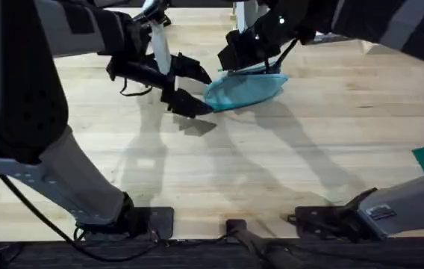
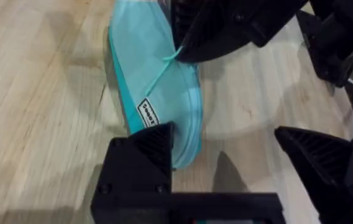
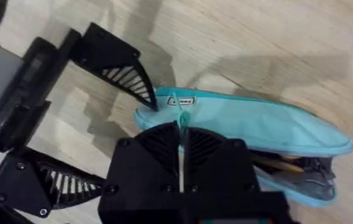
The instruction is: Unzip the bag, pick up the pens from the table one at a time and place them inside, then zip the bag closed.
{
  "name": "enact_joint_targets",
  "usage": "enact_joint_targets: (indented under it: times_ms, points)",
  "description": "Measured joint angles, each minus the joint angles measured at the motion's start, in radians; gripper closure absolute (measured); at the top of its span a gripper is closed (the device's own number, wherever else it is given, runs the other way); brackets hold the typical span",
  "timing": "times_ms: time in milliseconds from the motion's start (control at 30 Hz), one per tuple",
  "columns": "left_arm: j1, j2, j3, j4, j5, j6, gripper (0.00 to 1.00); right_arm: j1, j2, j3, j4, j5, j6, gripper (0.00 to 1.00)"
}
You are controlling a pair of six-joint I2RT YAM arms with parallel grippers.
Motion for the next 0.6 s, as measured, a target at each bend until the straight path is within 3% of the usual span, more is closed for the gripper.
enact_joint_targets:
  times_ms: [100, 133, 300, 367, 500, 600]
  points:
    - [-0.006, 0.005, 0.0, 0.024, 0.011, 0.0, 0.015, 0.0, 0.0, 0.0, 0.0, 0.0, 0.0, 0.969]
    - [-0.006, 0.005, 0.0, 0.03, 0.014, -0.001, 0.103, 0.0, 0.0, 0.0, 0.0, 0.0, 0.0, 0.969]
    - [-0.004, 0.005, 0.0, 0.055, 0.015, 0.0, 0.879, 0.0, 0.0, 0.0, -0.002, -0.001, 0.0, 0.969]
    - [-0.004, 0.005, 0.0, 0.054, 0.015, 0.003, 0.949, 0.001, 0.0, 0.0, -0.001, -0.002, 0.0, 0.969]
    - [-0.004, 0.005, 0.0, 0.058, 0.015, -0.003, 0.957, 0.001, 0.0, 0.0, -0.002, -0.002, 0.0, 0.969]
    - [-0.004, 0.005, 0.0, 0.082, 0.011, -0.05, 0.957, -0.004, 0.0, 0.0, -0.001, -0.003, 0.0, 0.969]
